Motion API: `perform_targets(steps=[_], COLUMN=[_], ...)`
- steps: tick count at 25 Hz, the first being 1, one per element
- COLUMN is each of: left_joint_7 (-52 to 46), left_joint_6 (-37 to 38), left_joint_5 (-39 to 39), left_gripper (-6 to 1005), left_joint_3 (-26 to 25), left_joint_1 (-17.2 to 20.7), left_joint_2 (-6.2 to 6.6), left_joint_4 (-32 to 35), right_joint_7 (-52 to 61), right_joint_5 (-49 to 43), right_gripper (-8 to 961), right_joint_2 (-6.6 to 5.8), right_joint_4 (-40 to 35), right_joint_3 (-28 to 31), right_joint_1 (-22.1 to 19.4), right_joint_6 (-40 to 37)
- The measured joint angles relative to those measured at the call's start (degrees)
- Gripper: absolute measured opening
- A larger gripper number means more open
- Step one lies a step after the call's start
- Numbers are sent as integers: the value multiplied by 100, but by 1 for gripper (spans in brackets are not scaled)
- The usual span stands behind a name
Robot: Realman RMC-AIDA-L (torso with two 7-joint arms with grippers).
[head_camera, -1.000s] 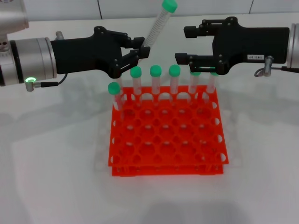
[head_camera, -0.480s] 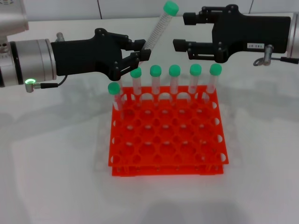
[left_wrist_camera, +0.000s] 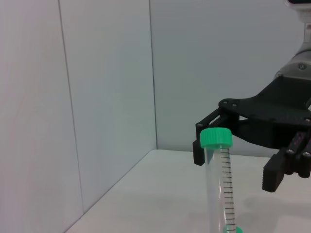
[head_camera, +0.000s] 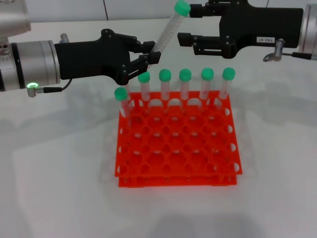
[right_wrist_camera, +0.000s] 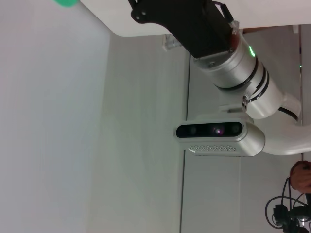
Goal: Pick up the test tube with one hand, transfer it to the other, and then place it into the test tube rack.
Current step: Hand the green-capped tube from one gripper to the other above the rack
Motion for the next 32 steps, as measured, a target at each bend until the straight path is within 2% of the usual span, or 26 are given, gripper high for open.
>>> perform_targets(steps=[6, 32], left_joint_7=[0, 9], left_joint_6=[67, 86], left_joint_5=[6, 18], left_gripper=[197, 196], left_joint_3=[16, 126], left_joint_1=[-4, 13], left_joint_2=[0, 0], left_joint_4=[0, 0], right_joint_7=[12, 15], right_joint_5=[63, 75], right_gripper=[634, 502], right_joint_2=[2, 2], right_joint_4=[-11, 1], right_joint_3=[-25, -33], right_joint_1=[51, 138], right_joint_6=[1, -6])
